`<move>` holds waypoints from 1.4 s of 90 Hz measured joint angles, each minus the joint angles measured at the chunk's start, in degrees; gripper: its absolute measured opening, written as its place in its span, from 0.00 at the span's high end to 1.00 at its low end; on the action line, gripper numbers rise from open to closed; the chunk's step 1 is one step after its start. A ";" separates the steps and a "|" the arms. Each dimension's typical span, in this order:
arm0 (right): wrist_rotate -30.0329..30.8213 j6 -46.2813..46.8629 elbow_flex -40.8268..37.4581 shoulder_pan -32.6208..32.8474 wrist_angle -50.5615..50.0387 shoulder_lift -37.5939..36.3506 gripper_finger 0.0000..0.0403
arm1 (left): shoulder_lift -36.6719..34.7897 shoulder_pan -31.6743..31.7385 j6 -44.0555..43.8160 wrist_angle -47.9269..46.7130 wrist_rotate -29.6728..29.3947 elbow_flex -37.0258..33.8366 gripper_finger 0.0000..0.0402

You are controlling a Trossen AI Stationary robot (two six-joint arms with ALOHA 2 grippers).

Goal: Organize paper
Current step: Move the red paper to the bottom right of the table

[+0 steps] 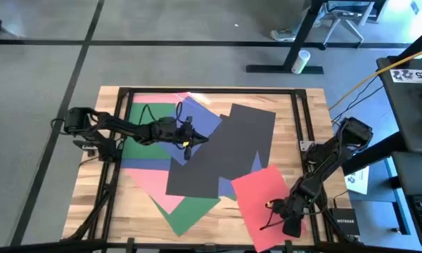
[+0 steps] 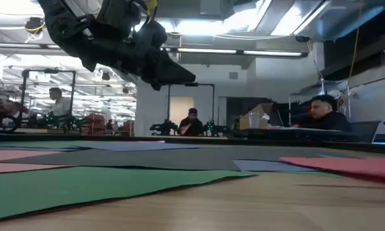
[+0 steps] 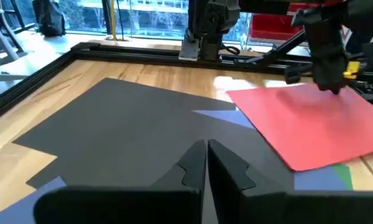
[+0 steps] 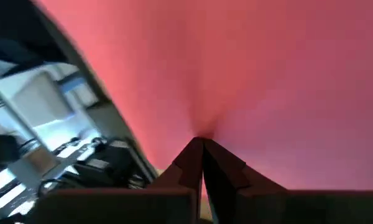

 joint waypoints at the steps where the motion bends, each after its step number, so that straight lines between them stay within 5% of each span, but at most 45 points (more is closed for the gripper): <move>1: 0.24 0.01 0.00 -0.14 0.43 0.06 1.00 | 0.00 0.00 0.00 0.00 0.00 0.00 1.00; 39: 9.23 -5.90 0.08 -5.23 3.87 -5.91 1.00 | 0.00 0.00 -0.48 0.07 0.02 0.00 1.00; 61: 29.10 -12.35 0.09 -8.95 -17.53 -14.23 1.00 | 0.00 0.00 -0.11 0.15 0.02 0.00 1.00; 74: 35.96 -19.59 0.04 -15.01 -24.62 -15.12 1.00 | 0.00 0.10 0.20 0.18 0.02 0.00 1.00; 98: 36.56 -35.74 0.07 -28.66 -24.03 -15.12 1.00 | 0.00 0.66 0.16 0.03 0.02 0.00 1.00; 126: 29.17 -44.97 0.09 -37.07 -17.27 -13.90 1.00 | 0.00 0.66 0.59 -1.43 -0.18 0.00 1.00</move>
